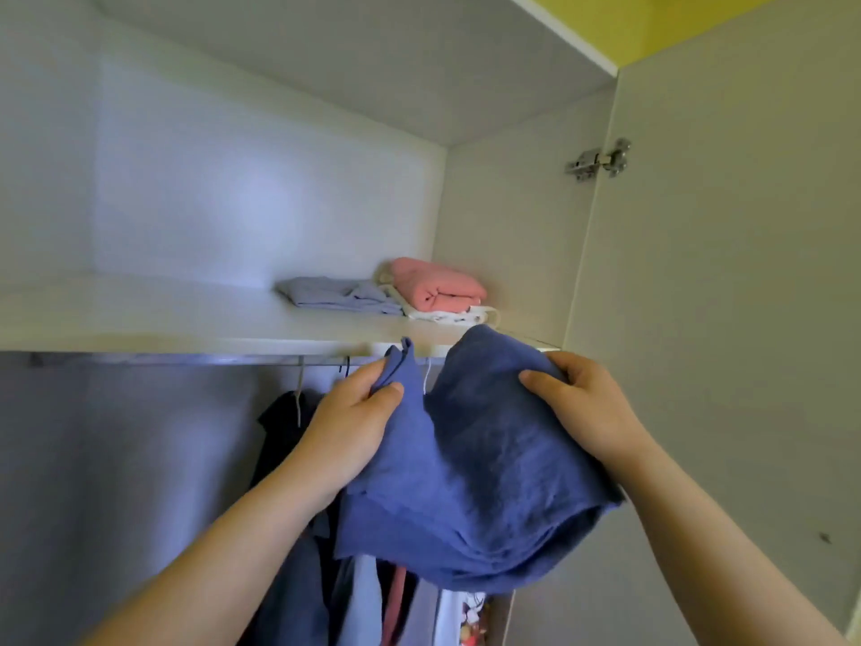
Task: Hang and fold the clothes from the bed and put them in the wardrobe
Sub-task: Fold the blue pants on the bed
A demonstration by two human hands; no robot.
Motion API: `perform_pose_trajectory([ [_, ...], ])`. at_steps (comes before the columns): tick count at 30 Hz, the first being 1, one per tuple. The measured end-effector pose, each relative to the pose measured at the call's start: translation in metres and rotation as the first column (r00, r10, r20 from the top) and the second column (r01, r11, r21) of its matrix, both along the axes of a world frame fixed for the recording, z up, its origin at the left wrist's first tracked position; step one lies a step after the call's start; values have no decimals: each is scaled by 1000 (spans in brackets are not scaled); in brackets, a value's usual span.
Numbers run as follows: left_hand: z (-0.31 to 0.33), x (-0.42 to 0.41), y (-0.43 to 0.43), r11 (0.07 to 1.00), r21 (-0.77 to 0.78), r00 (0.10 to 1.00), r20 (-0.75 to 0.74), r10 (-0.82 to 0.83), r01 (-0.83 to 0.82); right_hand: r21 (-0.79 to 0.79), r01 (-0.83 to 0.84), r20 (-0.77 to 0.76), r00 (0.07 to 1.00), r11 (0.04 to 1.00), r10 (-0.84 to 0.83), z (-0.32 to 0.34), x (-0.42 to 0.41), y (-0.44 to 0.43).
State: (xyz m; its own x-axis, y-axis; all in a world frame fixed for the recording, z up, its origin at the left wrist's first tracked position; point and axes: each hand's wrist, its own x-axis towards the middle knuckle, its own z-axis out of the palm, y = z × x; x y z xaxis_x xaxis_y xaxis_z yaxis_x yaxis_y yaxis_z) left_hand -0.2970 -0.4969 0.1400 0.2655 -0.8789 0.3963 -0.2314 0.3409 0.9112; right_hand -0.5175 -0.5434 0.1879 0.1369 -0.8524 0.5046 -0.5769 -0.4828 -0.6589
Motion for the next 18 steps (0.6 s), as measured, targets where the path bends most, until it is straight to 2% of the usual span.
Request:
perform_pose_trajectory([
  [3, 35, 27, -27, 998, -58, 1000, -11, 23, -24, -65, -50, 33, 998, 997, 53, 31, 25, -37],
  [10, 108, 93, -98, 989, -141, 998, -44, -38, 31, -178, -137, 38, 989, 974, 146, 100, 94, -129],
  [14, 144, 134, -142, 992, -123, 1000, -30, 8, -12, -195, -164, 78, 980, 967, 182, 129, 138, -181],
  [18, 164, 171, -177, 989, -121, 994, 57, 90, -82, -204, -190, 46, 978, 960, 203, 147, 180, -231],
])
